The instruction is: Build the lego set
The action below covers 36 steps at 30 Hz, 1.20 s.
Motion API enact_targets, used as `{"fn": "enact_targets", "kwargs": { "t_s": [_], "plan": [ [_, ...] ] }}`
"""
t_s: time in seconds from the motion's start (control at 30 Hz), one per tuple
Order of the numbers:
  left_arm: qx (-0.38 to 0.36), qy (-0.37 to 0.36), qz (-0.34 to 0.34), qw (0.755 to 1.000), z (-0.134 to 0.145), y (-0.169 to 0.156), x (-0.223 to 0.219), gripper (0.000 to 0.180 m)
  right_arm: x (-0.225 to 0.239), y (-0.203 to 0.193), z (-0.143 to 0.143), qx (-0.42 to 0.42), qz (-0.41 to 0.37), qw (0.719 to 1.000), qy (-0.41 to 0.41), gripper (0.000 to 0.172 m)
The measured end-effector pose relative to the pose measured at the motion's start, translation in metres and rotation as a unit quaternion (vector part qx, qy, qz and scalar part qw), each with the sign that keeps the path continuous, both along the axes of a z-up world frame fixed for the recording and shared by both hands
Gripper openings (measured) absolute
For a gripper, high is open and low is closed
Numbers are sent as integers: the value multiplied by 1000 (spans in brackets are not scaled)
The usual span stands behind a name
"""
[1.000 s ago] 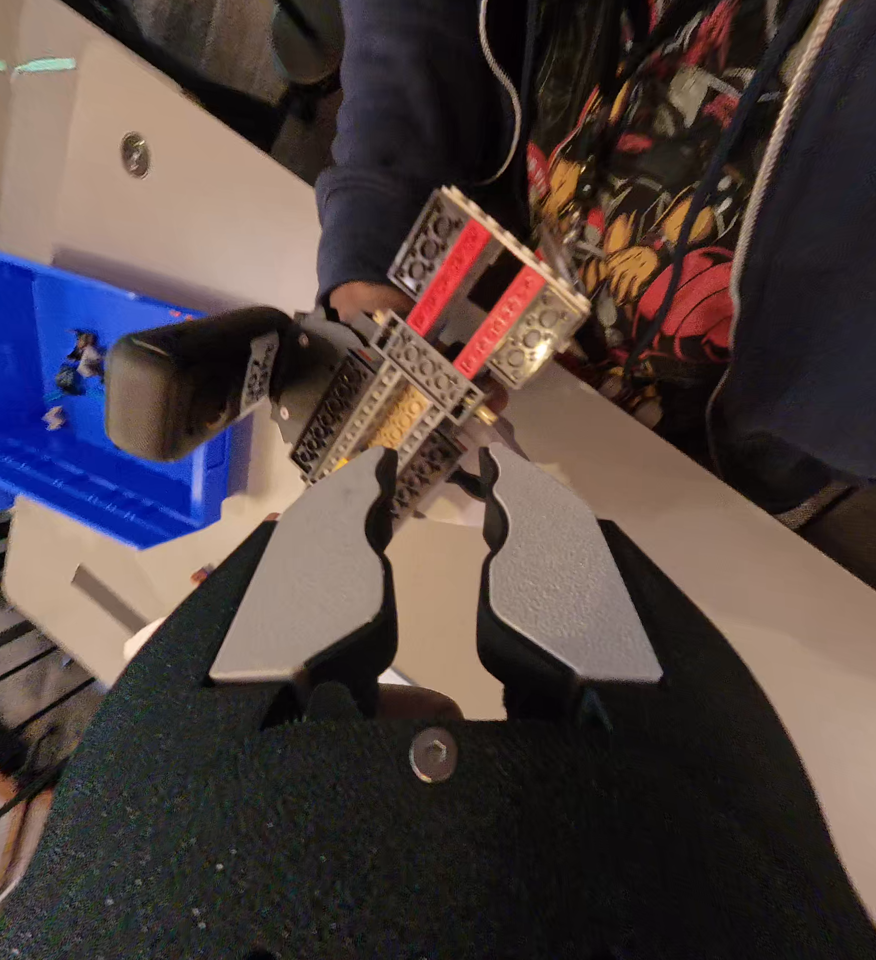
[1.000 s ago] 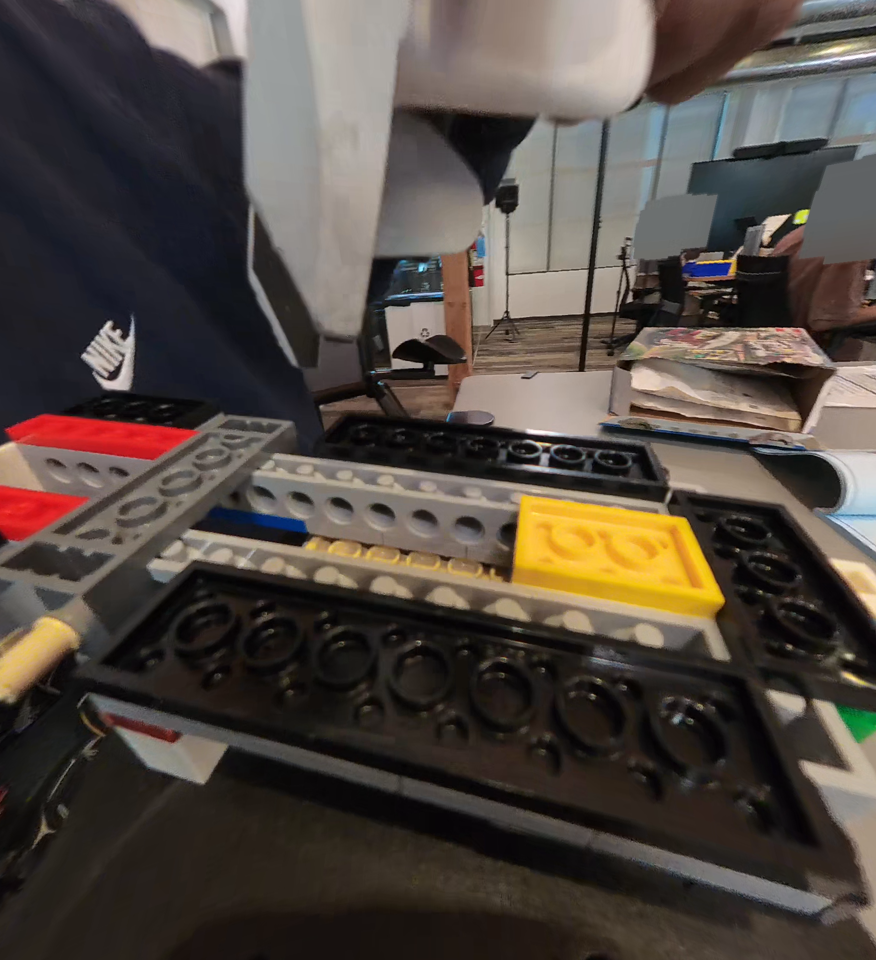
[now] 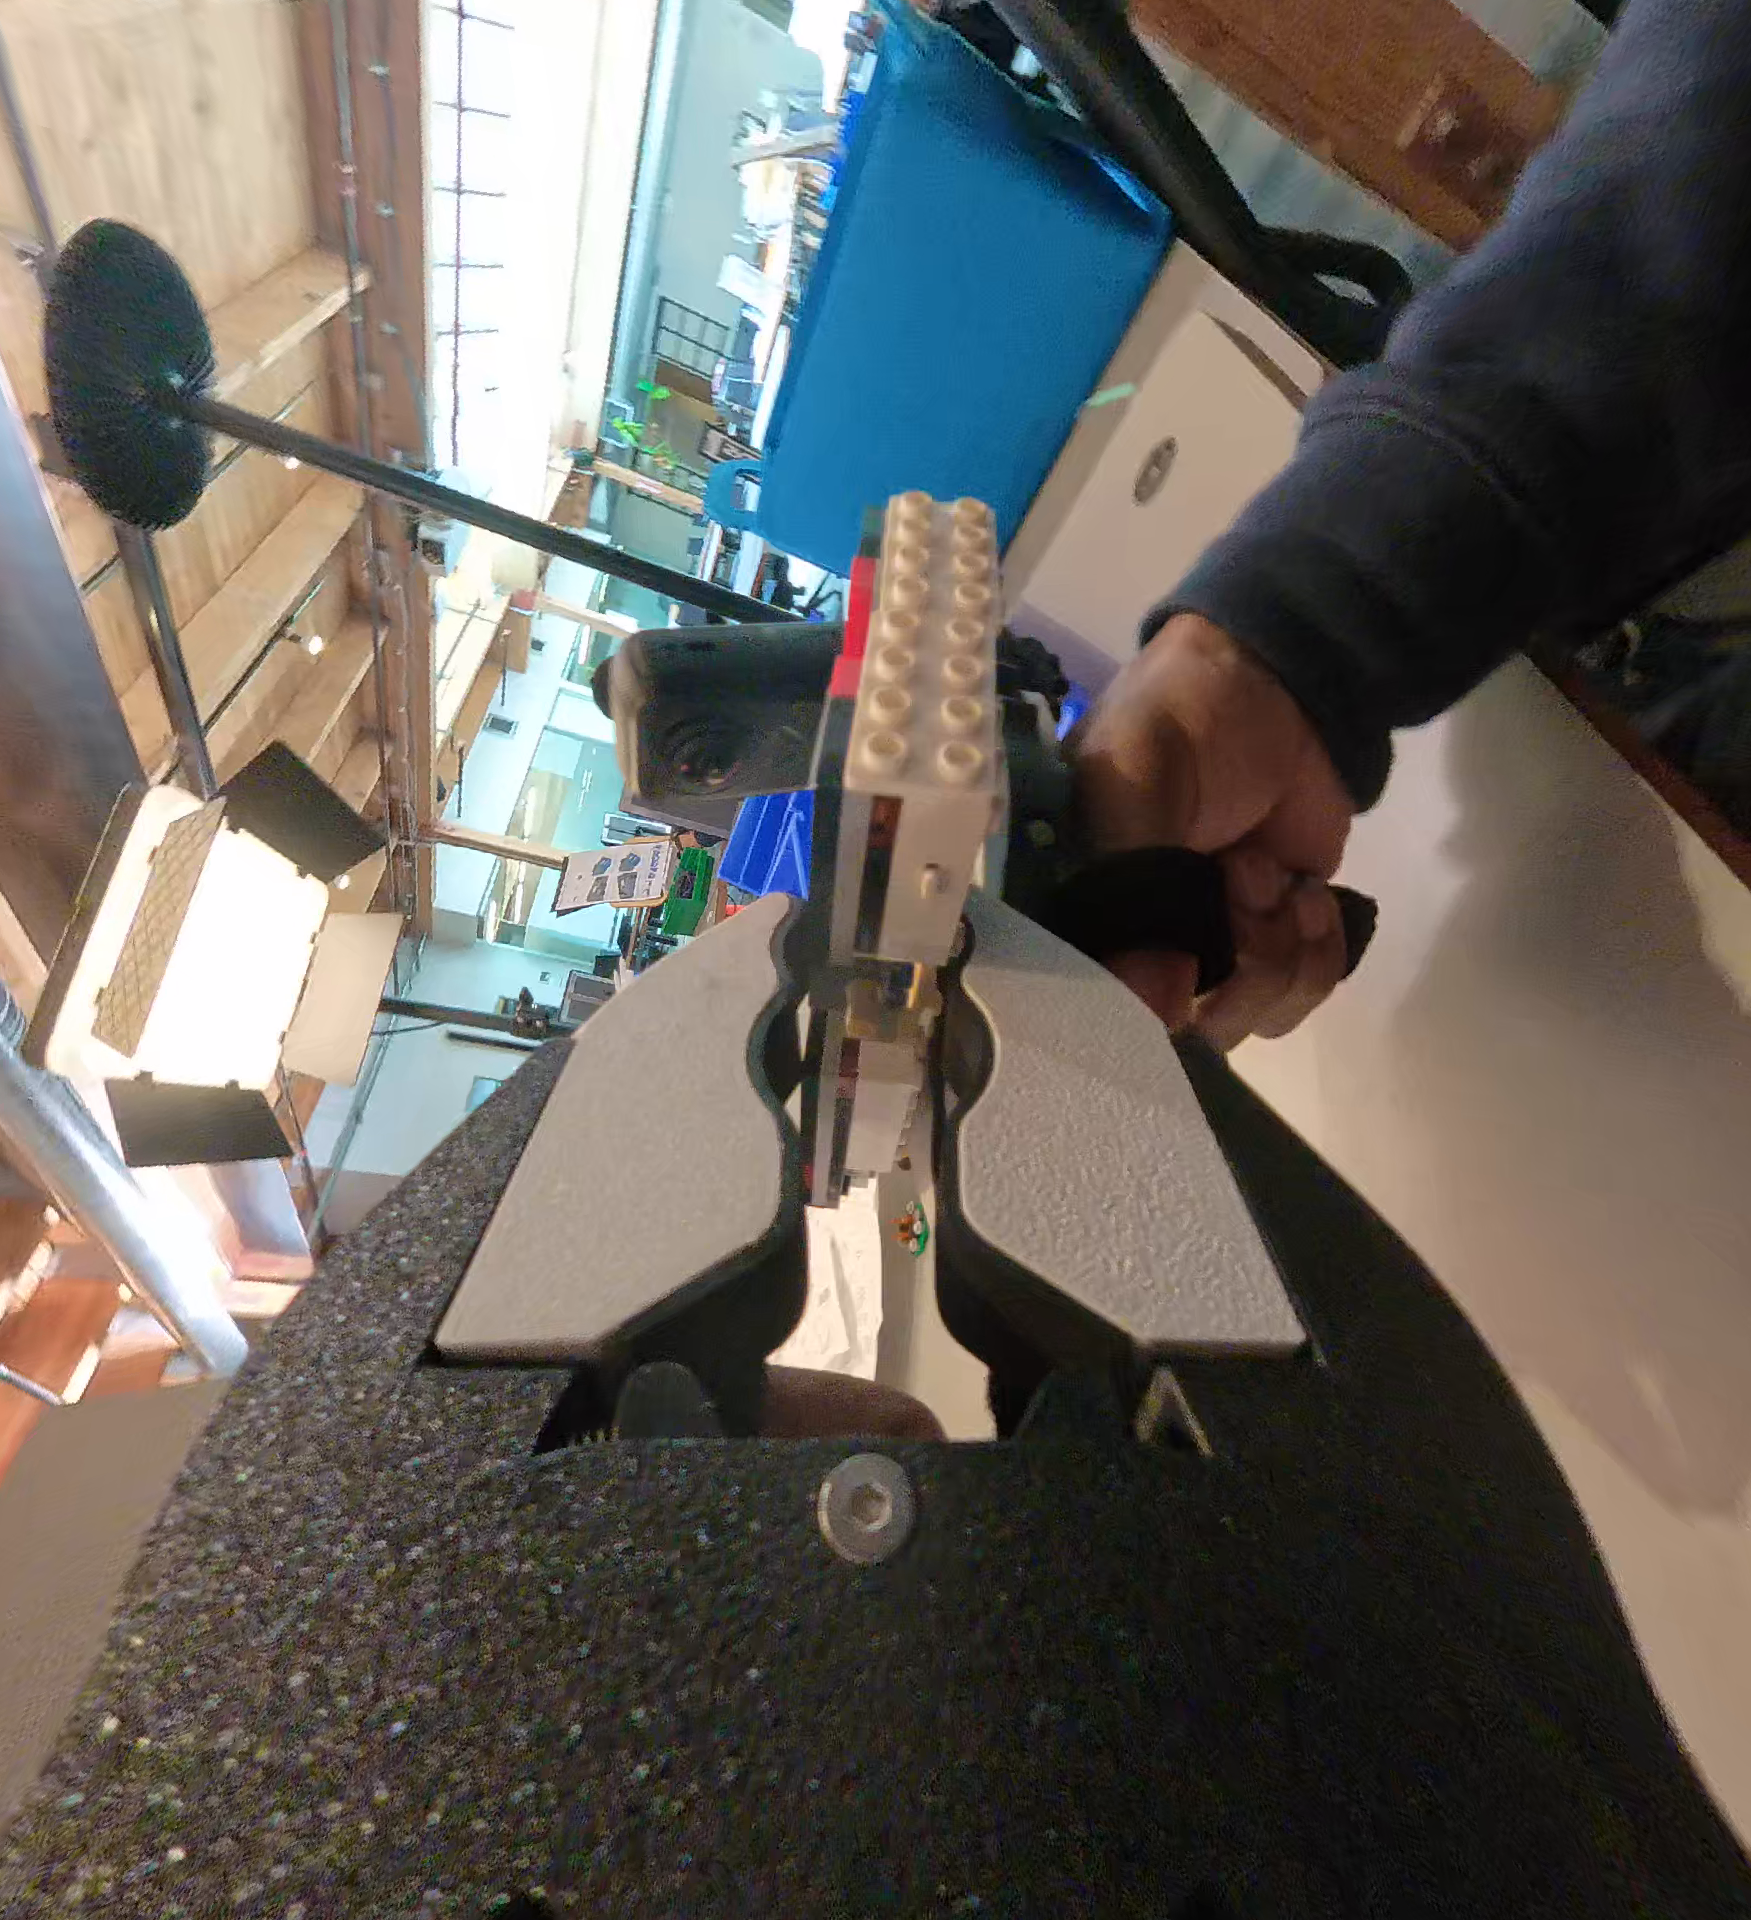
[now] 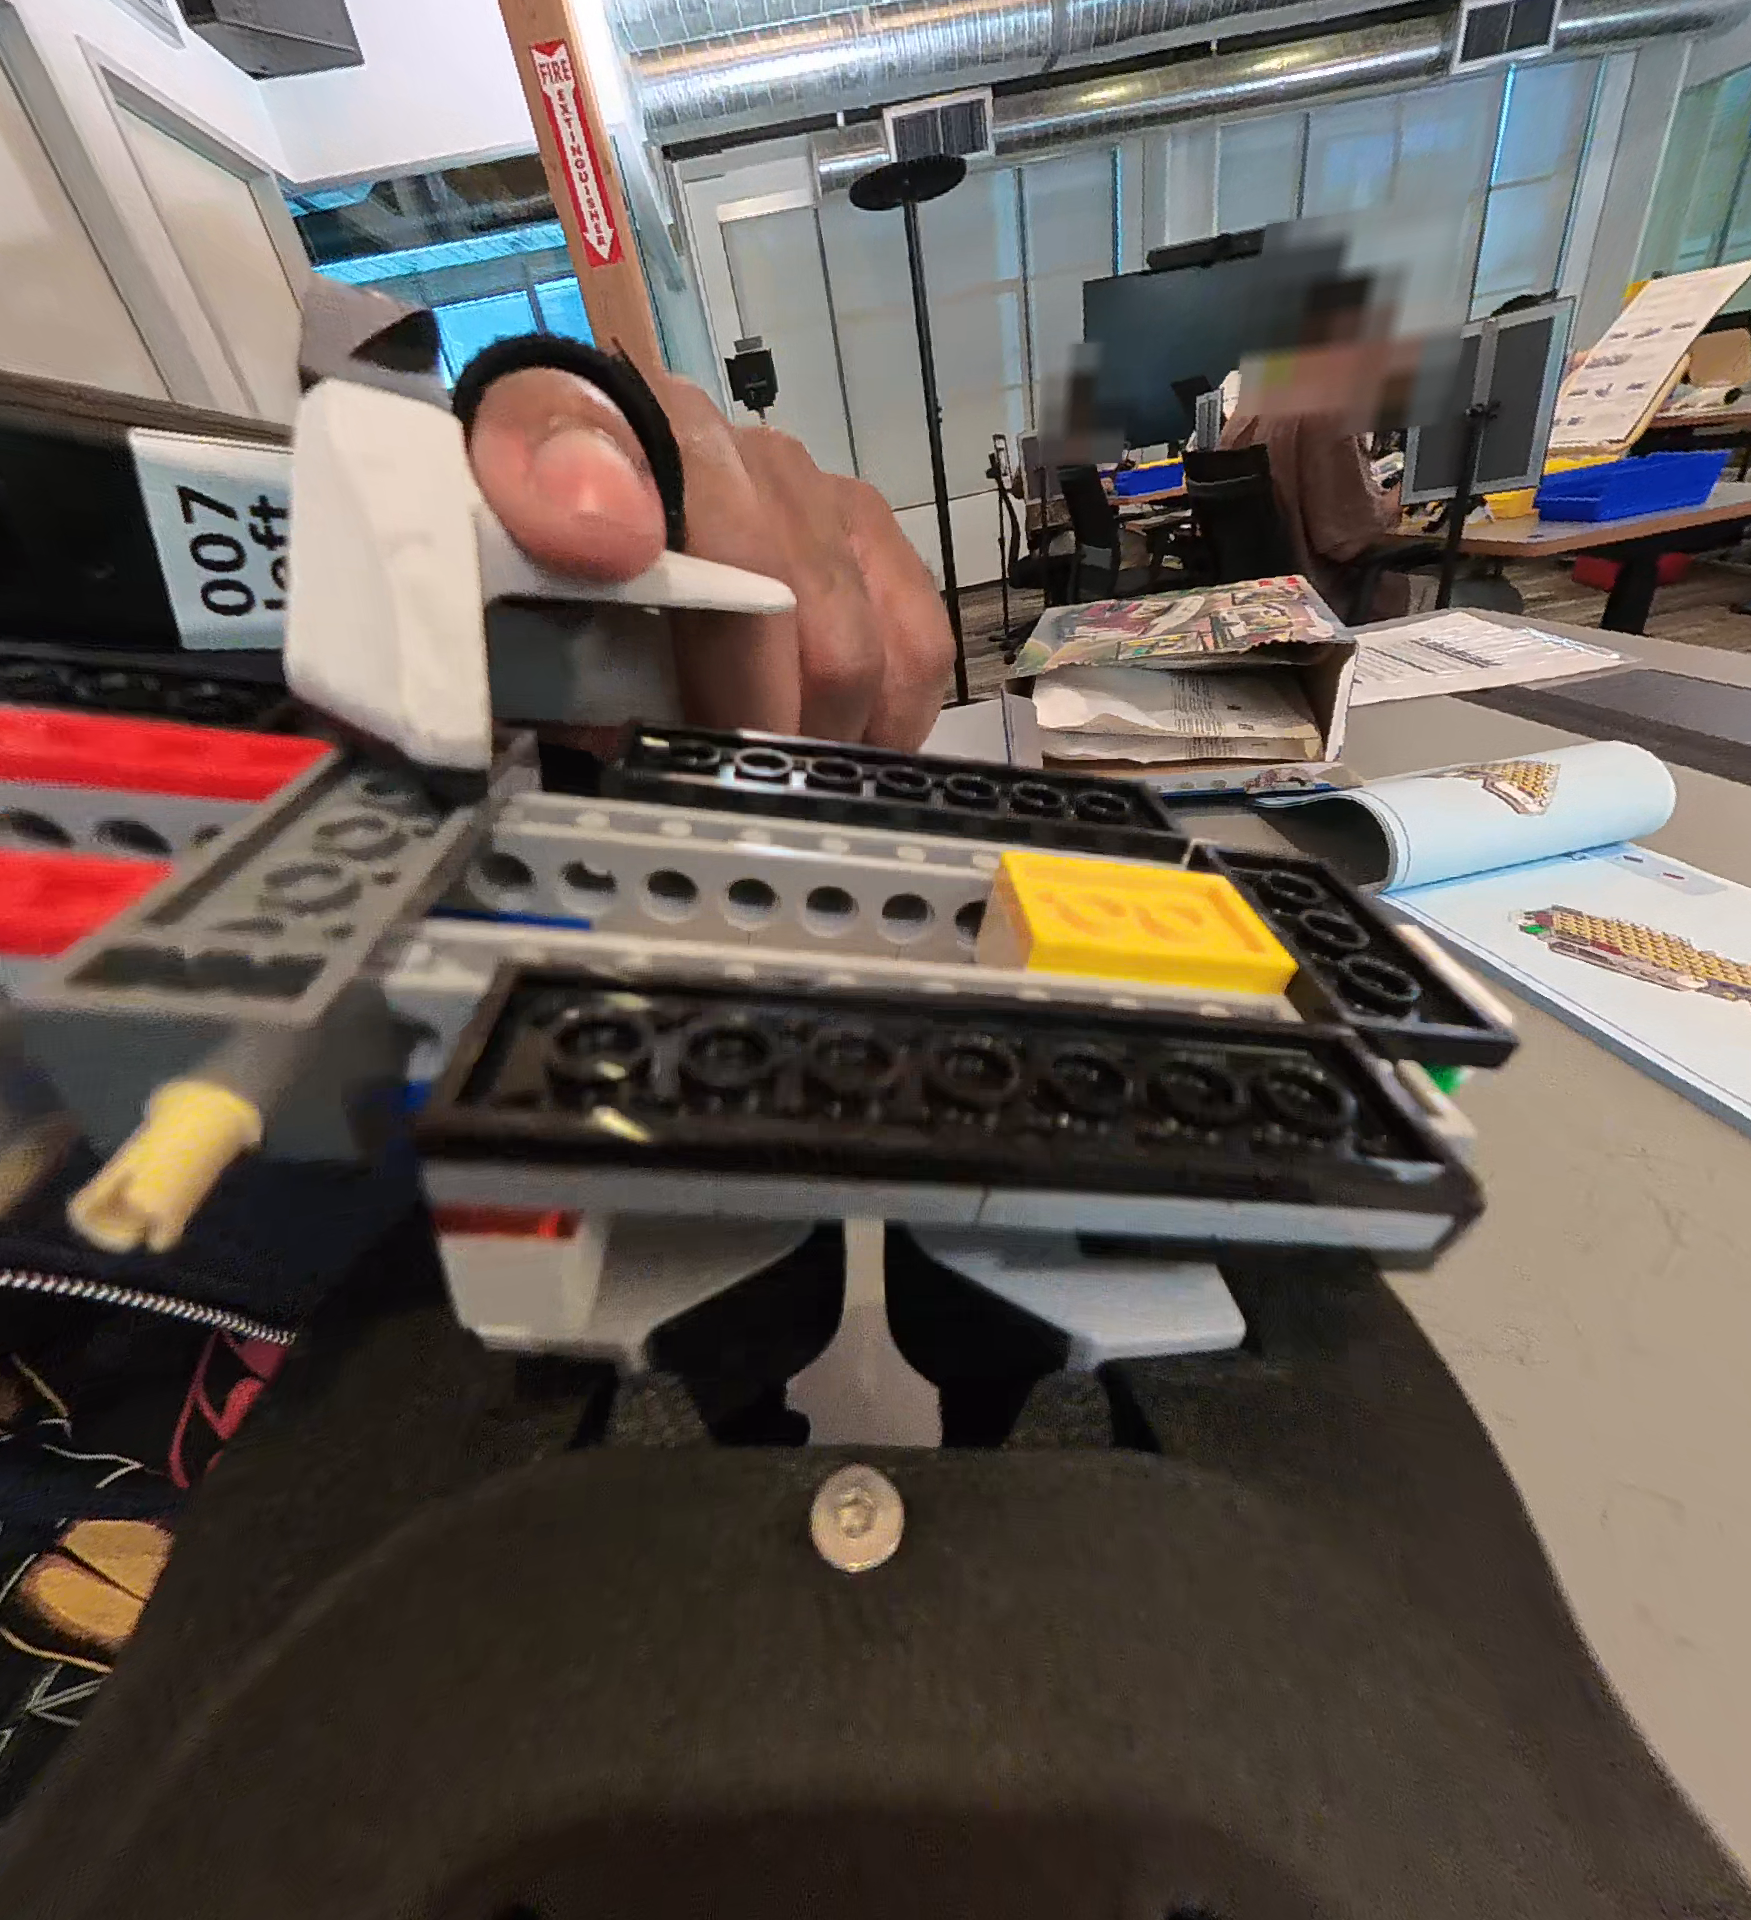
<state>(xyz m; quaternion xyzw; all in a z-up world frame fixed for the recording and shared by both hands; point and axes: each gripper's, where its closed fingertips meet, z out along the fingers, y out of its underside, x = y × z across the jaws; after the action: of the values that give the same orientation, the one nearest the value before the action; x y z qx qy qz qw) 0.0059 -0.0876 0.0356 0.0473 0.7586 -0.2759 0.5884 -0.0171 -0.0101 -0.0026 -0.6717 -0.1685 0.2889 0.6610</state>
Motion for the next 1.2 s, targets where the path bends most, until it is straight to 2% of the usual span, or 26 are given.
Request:
{"fn": "enact_targets", "kwargs": {
  "t_s": [0.03,0.2,0.33,0.43,0.77,1.2],
  "plan": [
    [-19,-1,1,1000,2,1,1,22,0,0,0,-1,-1,1000,-1,0],
    [-134,5,15,991,16,11,6,21,4,3,-4,-8,-17,1000,-13,0],
    [-237,10,33,971,26,21,13,21,7,3,-2,-7,-25,1000,-7,0],
    [-282,15,41,958,29,25,18,21,9,3,-1,-7,-29,1000,-5,0],
    [-335,7,51,941,33,31,25,21,13,4,0,-8,-40,999,-4,0],
    [-449,24,55,892,40,57,28,20,15,4,-2,-13,-44,999,-13,1]
  ]
}}
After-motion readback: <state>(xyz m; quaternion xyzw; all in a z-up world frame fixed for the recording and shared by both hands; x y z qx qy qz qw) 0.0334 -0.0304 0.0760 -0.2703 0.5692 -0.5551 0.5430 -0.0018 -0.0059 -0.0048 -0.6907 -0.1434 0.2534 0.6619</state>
